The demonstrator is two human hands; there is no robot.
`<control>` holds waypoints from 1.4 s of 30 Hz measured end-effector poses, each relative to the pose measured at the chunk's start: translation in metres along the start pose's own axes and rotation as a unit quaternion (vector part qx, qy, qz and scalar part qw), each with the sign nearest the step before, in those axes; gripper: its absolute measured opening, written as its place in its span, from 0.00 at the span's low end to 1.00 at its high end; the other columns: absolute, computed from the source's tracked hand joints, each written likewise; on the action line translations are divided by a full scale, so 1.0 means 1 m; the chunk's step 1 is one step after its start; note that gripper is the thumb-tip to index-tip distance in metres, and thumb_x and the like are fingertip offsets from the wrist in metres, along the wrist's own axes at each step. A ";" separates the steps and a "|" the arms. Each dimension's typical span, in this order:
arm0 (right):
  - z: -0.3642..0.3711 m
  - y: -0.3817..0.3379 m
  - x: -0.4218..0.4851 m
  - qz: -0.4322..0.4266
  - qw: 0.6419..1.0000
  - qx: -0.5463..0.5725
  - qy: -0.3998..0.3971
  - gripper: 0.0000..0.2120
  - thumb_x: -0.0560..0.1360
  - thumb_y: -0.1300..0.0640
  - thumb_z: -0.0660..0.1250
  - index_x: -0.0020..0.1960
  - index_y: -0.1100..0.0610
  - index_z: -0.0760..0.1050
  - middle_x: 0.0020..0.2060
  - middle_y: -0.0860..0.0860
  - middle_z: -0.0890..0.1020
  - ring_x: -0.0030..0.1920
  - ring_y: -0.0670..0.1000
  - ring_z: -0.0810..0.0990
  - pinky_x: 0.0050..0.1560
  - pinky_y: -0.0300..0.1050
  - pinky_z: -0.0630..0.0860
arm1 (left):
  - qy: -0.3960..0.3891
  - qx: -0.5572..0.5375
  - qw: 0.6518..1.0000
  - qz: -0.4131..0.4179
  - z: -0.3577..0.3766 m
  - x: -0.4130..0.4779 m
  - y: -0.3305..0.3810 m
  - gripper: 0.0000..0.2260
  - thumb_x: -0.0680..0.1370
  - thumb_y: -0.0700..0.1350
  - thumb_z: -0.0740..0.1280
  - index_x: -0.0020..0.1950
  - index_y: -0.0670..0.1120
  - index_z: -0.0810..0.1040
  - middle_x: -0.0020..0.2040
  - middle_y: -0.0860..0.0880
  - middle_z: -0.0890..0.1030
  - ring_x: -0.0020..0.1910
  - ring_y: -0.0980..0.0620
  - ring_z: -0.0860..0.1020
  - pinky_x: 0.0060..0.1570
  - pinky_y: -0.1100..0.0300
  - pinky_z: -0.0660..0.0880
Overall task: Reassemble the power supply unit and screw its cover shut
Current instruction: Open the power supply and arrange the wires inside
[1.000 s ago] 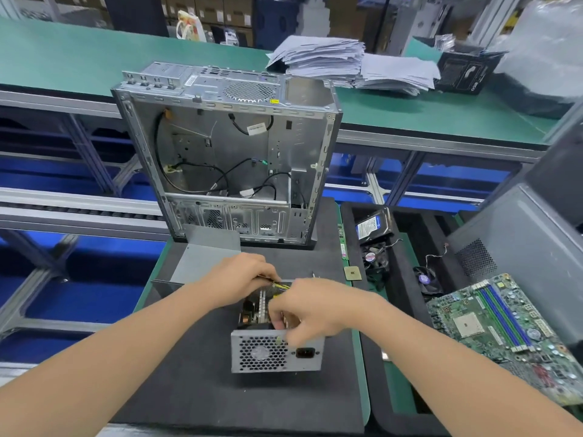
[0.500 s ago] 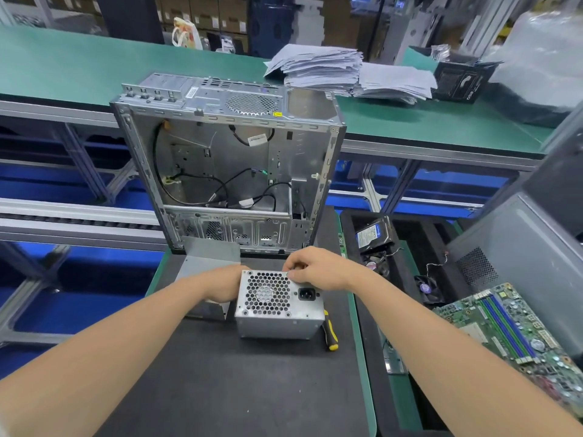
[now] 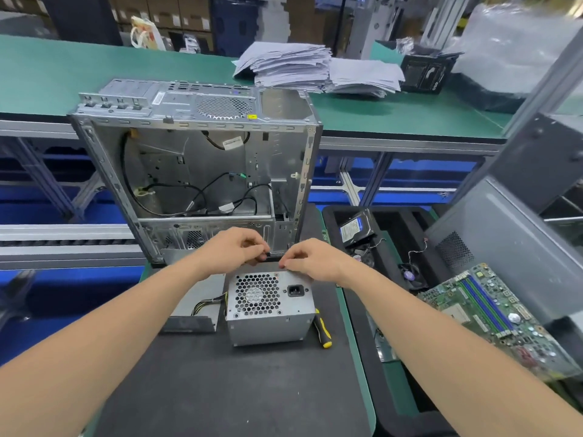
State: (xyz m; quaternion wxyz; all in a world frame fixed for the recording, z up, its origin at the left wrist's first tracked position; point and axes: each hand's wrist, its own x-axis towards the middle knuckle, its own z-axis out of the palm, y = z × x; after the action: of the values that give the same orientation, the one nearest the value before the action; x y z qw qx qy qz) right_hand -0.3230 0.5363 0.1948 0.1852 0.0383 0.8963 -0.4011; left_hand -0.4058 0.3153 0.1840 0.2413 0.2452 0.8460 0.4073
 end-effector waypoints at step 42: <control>-0.016 0.241 0.000 0.109 0.909 -0.385 -0.116 0.06 0.77 0.73 0.64 0.49 0.64 0.76 0.46 0.58 0.74 0.55 0.61 0.84 0.45 0.46 0.75 | 0.025 0.251 0.967 -0.036 0.256 0.082 0.026 0.08 0.81 0.40 0.68 0.57 0.49 0.74 0.57 0.50 0.69 0.58 0.46 0.69 0.60 0.50 0.68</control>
State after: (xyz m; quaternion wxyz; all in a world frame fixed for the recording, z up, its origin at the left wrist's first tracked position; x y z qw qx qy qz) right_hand -0.2757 0.7105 0.0345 0.3307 0.0141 0.9436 -0.0034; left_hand -0.3069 0.5255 0.0465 0.1648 0.2573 0.9352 0.1790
